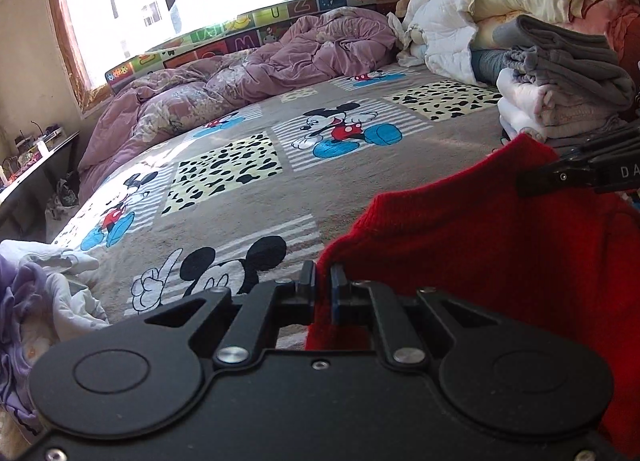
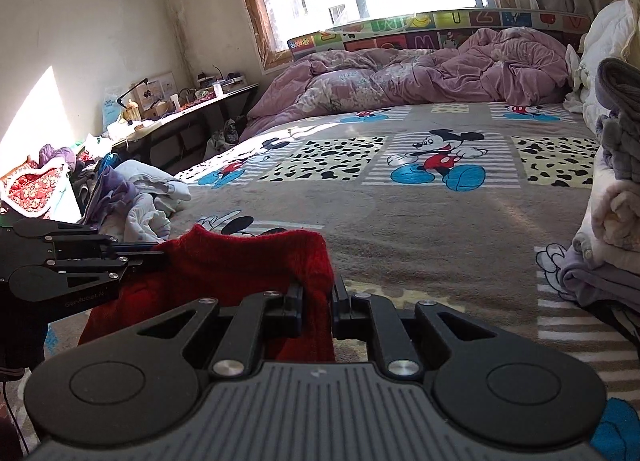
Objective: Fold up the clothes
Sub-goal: 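Lower the sweater flat onto the blanket and open both grippers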
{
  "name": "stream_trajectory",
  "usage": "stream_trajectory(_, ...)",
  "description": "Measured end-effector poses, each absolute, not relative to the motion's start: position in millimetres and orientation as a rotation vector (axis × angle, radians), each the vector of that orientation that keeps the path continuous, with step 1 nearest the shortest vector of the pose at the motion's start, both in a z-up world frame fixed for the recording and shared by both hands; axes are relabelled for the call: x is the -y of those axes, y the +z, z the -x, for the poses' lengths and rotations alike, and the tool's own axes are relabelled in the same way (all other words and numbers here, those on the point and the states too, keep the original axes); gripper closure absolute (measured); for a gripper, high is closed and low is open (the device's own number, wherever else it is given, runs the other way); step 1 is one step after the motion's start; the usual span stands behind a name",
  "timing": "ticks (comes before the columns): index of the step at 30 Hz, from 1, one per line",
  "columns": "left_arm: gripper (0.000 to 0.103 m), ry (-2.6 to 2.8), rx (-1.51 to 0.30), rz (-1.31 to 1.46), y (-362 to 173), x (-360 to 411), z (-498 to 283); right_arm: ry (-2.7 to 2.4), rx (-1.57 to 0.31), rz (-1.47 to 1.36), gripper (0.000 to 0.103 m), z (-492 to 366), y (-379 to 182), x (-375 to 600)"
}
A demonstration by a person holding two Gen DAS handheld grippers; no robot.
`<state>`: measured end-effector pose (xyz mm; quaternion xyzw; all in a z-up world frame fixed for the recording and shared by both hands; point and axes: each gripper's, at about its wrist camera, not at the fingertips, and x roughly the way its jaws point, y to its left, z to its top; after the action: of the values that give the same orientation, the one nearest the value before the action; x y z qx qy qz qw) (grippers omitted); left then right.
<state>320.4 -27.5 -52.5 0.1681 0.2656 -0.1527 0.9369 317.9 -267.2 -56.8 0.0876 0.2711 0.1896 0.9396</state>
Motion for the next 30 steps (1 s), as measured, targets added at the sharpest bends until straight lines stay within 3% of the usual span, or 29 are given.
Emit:
stream_trajectory(6, 0.097, -0.318, -0.631, -0.309, -82.7, 27.6, -362.7, 0.358, -0.647, -0.209, 0.087, -360.9, -91.6, 267.9)
stream_trajectory(8, 0.096, -0.308, -0.663, -0.31, -93.6, 27.3, -370.1, 0.337, -0.692, -0.213, 0.08, -371.2, -105.7, 266.7)
stream_trajectory(9, 0.091, -0.298, -0.681, -0.311, -98.8, 28.3, -375.3, 0.318, -0.711, -0.21, 0.074, -374.5, -112.9, 265.9)
stream_trajectory(10, 0.084, -0.289, -0.703, -0.318, -104.9, 28.6, -379.1, 0.297, -0.73, -0.208, 0.061, -377.0, -119.4, 265.4)
stream_trajectory(11, 0.081, -0.281, -0.729, -0.327, -111.2, 28.2, -382.5, 0.278, -0.74, -0.215, 0.057, -377.0, -123.2, 266.5)
stream_trajectory(13, 0.061, -0.255, -0.742, -0.334, -113.4, 24.9, -381.9, 0.255, -0.748, -0.246, 0.051, -374.0, -126.3, 272.1)
stream_trajectory(17, 0.056, -0.21, -0.717, -0.266, -95.9, 4.8, -366.8, 0.239, -0.704, -0.316, 0.039, -350.0, -113.1, 287.2)
stream_trajectory(23, 0.054, -0.166, -0.671, -0.169, -68.8, -21.4, -296.0, 0.272, -0.667, -0.445, 0.035, -287.3, -94.3, 306.4)
stream_trajectory(30, 0.049, -0.211, -0.734, 0.151, -74.6, -49.1, -188.5, 0.323, -0.644, -0.567, 0.031, -187.4, -98.7, 311.4)
